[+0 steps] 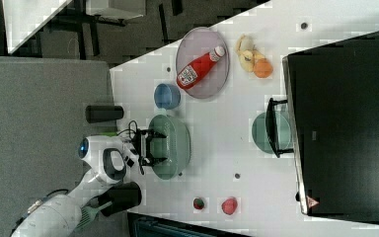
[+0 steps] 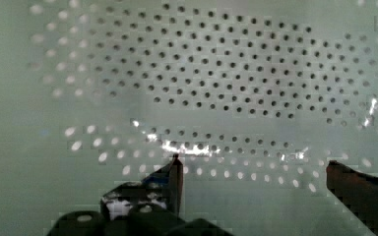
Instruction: Drag strainer right to left.
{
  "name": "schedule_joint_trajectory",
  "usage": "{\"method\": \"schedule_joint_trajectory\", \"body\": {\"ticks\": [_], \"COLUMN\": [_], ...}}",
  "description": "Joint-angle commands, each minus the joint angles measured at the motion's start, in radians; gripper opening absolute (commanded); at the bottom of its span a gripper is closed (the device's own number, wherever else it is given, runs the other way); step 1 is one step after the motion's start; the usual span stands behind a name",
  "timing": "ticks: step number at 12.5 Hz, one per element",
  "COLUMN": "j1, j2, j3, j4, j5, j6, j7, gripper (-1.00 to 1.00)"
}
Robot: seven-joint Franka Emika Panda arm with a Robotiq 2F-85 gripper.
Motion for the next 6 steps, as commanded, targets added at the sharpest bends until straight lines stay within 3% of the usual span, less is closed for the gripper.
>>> {"method": "schedule_joint_trajectory", "body": {"ticks": [1, 6], "j1": [0.043, 0.096], "j2": [-0.011, 0.036], "j3": [0.007, 0.007], "j4": [0.042, 0.127], "j5": [0.001, 0.022], "j6": [-0.022, -0.02], "j7": [0.05, 0.155], "gripper": [1.0, 1.0]}}
